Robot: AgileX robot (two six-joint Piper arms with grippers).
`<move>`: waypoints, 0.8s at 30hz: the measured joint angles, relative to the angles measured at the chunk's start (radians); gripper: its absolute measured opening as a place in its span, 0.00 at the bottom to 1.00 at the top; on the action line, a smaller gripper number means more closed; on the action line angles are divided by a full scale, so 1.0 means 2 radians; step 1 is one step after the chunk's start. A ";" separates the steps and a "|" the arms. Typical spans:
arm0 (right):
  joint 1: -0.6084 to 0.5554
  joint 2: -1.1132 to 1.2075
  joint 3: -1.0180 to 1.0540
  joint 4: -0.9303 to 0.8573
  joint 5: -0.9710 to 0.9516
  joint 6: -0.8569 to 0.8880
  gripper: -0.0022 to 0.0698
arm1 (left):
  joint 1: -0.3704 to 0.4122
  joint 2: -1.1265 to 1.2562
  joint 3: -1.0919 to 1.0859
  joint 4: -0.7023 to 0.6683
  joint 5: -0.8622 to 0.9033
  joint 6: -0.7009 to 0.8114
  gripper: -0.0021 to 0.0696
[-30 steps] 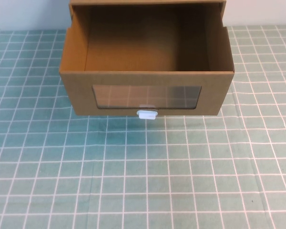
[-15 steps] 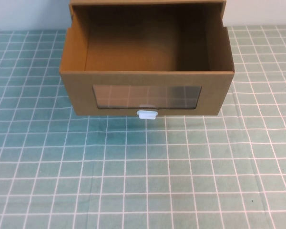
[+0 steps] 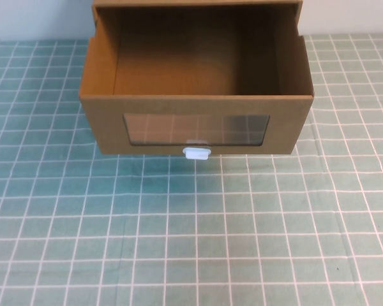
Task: Open the shoe box
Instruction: 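Pull the top drawer of the cardboard box fully open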
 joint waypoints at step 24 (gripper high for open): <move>0.000 0.000 0.000 0.000 0.001 0.000 0.01 | 0.043 -0.011 0.034 0.105 0.171 -0.214 0.02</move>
